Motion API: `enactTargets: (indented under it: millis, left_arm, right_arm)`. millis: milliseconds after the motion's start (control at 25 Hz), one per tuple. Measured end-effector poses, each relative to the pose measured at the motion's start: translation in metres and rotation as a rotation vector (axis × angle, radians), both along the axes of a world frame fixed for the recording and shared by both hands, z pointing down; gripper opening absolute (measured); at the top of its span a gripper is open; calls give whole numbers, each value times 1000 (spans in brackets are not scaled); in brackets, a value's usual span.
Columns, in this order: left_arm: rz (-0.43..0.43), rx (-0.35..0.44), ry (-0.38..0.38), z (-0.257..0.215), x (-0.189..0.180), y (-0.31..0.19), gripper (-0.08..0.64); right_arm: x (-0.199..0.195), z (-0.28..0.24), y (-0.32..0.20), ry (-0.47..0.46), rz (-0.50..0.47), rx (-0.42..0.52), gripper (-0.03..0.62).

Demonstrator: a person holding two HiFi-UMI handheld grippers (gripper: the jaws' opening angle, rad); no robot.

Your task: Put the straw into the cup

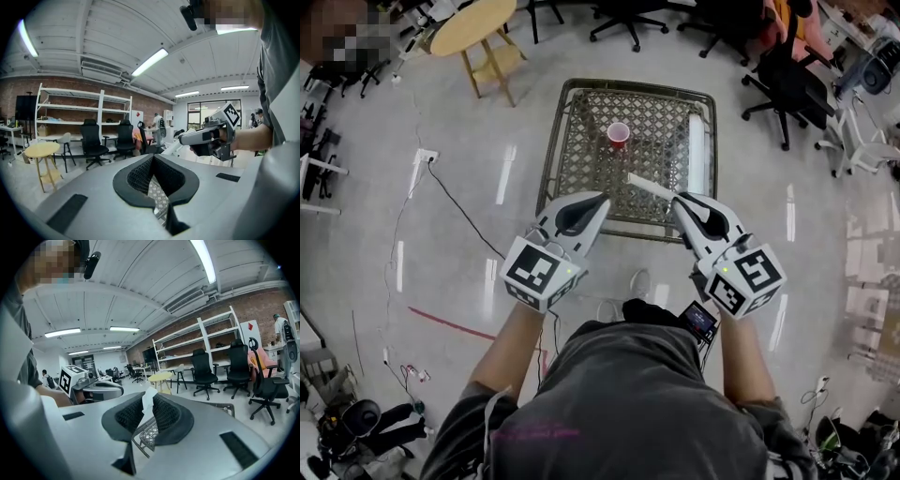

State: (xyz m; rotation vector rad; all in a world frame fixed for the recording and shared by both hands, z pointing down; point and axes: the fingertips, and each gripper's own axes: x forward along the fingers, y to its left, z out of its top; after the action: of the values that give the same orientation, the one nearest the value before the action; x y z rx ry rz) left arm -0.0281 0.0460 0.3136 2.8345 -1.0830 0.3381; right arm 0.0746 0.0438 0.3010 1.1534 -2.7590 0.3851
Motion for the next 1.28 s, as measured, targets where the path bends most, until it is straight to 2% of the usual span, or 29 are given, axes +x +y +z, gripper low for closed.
enactTargets:
  millis: [600, 1280]
  left_arm:
    - [-49, -37, -40, 12, 47, -37, 11]
    - [-92, -53, -55, 21, 57, -58, 9]
  right_arm:
    - [56, 15, -48, -28, -34, -34, 49]
    - [68, 26, -76, -30, -78, -45, 49]
